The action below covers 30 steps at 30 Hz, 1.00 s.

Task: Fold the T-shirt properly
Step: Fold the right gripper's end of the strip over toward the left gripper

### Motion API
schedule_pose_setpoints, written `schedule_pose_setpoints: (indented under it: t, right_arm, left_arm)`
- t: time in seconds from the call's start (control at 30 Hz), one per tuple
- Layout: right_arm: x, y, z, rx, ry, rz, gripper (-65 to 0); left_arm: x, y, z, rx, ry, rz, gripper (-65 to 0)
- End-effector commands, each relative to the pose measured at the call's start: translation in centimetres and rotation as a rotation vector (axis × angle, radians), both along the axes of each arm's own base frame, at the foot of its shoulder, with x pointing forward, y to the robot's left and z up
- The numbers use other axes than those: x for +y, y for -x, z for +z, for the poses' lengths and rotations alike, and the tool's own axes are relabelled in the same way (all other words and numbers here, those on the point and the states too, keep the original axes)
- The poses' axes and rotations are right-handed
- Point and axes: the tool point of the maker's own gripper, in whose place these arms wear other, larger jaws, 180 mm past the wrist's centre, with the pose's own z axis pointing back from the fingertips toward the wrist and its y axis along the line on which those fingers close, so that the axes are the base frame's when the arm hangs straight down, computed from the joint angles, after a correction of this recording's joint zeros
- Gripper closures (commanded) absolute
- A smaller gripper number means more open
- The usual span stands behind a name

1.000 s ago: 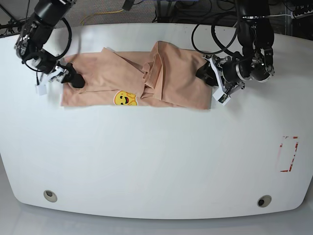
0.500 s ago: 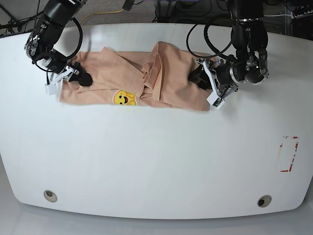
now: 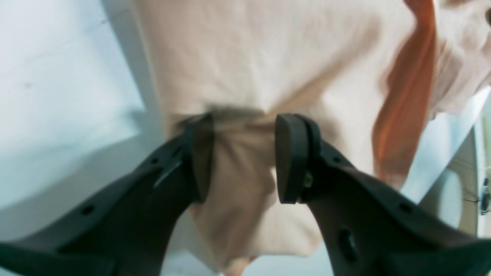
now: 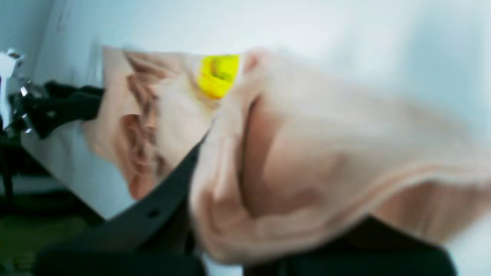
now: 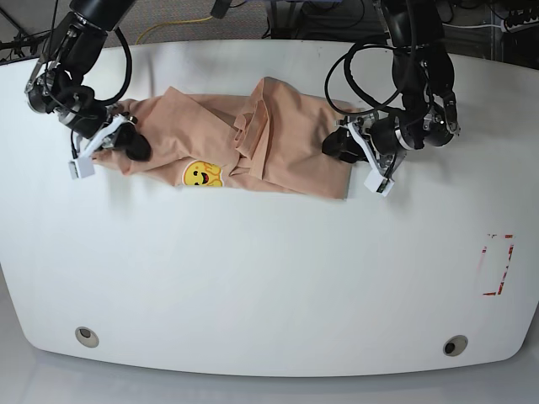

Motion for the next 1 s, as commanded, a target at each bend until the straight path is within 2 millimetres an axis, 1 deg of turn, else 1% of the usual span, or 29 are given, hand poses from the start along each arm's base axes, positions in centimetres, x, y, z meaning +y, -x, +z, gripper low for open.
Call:
schedule_pose_setpoints:
  t: [0.0, 0.03, 0.1, 0.17, 0.27, 0.33, 0.47, 0.57, 0.63, 0.73, 0.93, 0.97]
  right_arm:
    - [2.3, -1.3, 3.2, -0.122, 0.007, 0.067, 0.0]
    - [3.6, -1.3, 3.6, -0.138, 0.003, 0.1, 0.0]
    - [5.5, -1.3, 4.2, -0.161, -0.004, 0.146, 0.0]
    - [7.9, -1.4, 4.9, -0.185, -0.019, 0.205, 0.0]
    - [10.9, -1.2, 4.6, -0.182, -0.025, 0.275, 0.0]
    - [12.3, -1.4, 4.8, -0.191, 0.006, 0.312, 0.0]
    - [15.8, -1.0, 4.4, -0.188, 0.062, 0.397, 0.0]
    - [17.6, -0.8, 4.2, -0.189, 0.071, 0.439, 0.0]
    - [18.7, -0.8, 4.6, -0.209, 0.058, 0.464, 0.0]
    - [20.3, -0.3, 4.8, -0.22, 0.047, 0.517, 0.0]
    - [22.7, -0.2, 5.9, -0.269, 0.021, 0.581, 0.0]
    - [23.1, -0.1, 6.0, -0.275, 0.016, 0.59, -0.2]
  left_arm:
    - [-0.1, -0.8, 0.6, -0.016, -0.005, -0.006, -24.0]
    - [-0.1, -0.7, 0.6, -0.013, -0.005, -0.006, -24.0]
    - [-0.1, -0.6, 0.5, -0.011, -0.005, -0.006, -24.0]
    - [-0.2, -0.6, 0.5, -0.01, -0.005, -0.007, -24.0]
    - [-0.1, -0.6, 0.5, -0.01, -0.006, -0.005, -24.0]
    - [0.1, -0.6, 0.4, -0.009, -0.008, -0.002, -24.0]
    - [0.2, -0.6, 0.5, -0.012, -0.009, -0.001, -24.0]
    - [0.2, -0.6, 0.5, -0.012, -0.009, -0.001, -24.0]
    - [0.2, -0.6, 0.5, -0.012, -0.009, -0.001, -24.0]
    - [0.1, -0.6, 0.4, -0.011, -0.006, 0.0, -24.0]
    - [0.1, -0.5, 0.4, -0.009, -0.005, 0.0, -24.0]
    - [0.1, -0.2, 0.2, -0.002, -0.005, -0.001, -24.0]
